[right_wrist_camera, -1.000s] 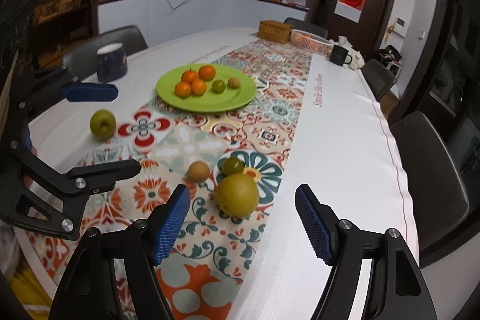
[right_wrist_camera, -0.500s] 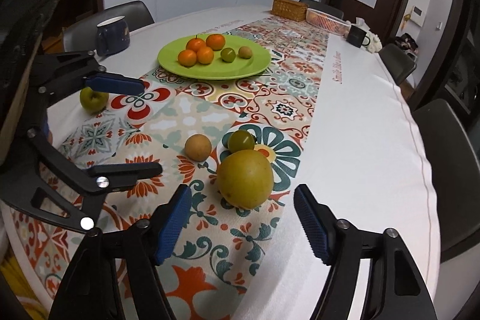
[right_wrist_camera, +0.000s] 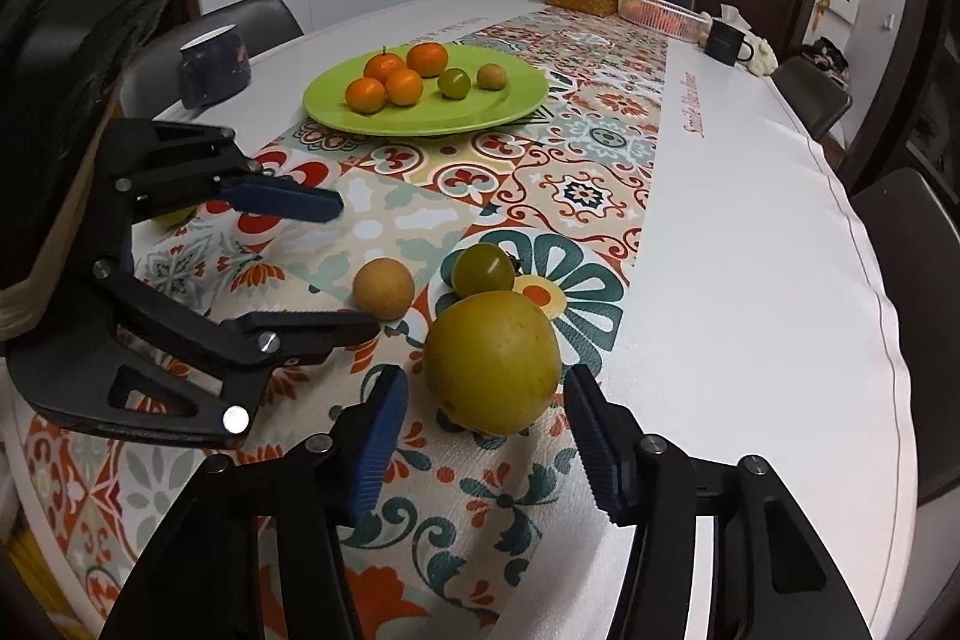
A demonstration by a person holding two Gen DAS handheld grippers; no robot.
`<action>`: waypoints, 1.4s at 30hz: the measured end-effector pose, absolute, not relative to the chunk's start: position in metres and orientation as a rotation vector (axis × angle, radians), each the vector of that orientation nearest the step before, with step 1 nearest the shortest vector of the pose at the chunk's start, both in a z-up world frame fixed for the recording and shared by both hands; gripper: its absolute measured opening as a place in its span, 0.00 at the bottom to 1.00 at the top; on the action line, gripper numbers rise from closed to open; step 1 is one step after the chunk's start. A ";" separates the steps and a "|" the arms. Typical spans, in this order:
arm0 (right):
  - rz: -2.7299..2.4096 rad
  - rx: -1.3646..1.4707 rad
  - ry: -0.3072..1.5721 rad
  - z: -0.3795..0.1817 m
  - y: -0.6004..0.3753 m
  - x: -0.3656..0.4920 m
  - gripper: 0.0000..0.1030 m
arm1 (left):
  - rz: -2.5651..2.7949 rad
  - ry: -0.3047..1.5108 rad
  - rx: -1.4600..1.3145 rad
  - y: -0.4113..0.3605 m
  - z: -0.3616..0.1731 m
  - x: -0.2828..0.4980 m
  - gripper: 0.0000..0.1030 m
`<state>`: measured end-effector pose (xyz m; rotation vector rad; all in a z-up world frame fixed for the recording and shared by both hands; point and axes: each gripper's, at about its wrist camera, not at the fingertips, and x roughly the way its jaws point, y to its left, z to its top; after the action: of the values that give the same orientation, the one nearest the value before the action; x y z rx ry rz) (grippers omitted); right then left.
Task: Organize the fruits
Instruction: 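Grasp the brown kiwi with the left tool while the right tool grasps the yellow-green pear, then carry the kiwi and pear in both tools over the plate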
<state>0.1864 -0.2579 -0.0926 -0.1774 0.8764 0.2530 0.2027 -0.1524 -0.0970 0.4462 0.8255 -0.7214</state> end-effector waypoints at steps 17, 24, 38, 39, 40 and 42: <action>0.252 -0.057 0.869 -0.096 -0.266 0.199 0.49 | -0.672 0.929 0.337 -0.154 -0.104 0.214 0.29; 0.250 -0.041 0.867 -0.096 -0.267 0.200 0.47 | -0.603 0.917 0.291 -0.139 -0.094 0.206 0.29; 0.222 0.004 0.821 -0.082 -0.263 0.177 0.47 | -0.528 0.878 0.233 -0.119 -0.072 0.183 0.29; 0.221 0.005 0.815 -0.079 -0.262 0.176 0.47 | -0.519 0.874 0.226 -0.116 -0.069 0.181 0.29; 0.221 0.008 0.808 -0.077 -0.261 0.174 0.47 | -0.510 0.867 0.222 -0.114 -0.066 0.180 0.29; 0.219 0.008 0.792 -0.070 -0.258 0.171 0.47 | -0.495 0.848 0.215 -0.109 -0.058 0.175 0.29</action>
<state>0.1710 -0.2584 -0.0703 0.0080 0.7924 0.2188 0.1753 -0.1090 -0.0581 0.2149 0.8484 -0.4955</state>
